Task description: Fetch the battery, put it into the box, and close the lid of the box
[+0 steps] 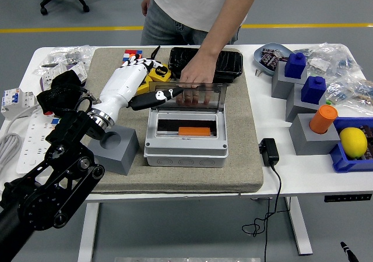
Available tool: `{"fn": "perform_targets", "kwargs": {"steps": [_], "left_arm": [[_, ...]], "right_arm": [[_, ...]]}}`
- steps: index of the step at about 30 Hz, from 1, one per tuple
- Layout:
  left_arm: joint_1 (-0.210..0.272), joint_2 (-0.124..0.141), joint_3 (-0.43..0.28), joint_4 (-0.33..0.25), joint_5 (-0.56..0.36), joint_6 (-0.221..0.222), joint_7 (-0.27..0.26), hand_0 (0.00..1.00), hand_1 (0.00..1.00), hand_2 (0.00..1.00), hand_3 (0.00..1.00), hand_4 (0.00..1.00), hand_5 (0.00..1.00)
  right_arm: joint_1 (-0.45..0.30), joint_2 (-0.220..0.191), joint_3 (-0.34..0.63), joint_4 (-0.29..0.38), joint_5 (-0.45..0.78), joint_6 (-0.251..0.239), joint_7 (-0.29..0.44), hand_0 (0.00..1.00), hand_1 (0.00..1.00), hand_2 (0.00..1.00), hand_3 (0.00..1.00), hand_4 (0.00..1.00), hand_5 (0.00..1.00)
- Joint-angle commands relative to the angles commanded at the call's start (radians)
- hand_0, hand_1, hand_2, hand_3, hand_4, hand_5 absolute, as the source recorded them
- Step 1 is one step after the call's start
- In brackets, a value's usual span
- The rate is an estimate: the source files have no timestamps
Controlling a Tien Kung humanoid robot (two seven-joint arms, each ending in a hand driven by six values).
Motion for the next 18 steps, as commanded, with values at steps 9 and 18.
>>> {"fn": "perform_targets", "kwargs": {"steps": [9,18], "left_arm": [[-0.035,-0.013,0.043,0.004,0.009,-0.032,0.017,0.749,0.759,0.746,0.738,0.998,0.998],[-0.042,-0.010,0.080,0.001,0.006,-0.055,0.031,0.740,0.752,0.742,0.731,0.998,0.998]], "right_arm": [[0.001,-0.001,-0.005,0.000,0.001,0.001,0.000,0.813,0.720,0.731,0.773,0.998,0.985],[0.001,-0.002,-0.003,0.000,0.002,0.000,0.000,0.813,0.721,0.731,0.773,0.998,0.985]]}}
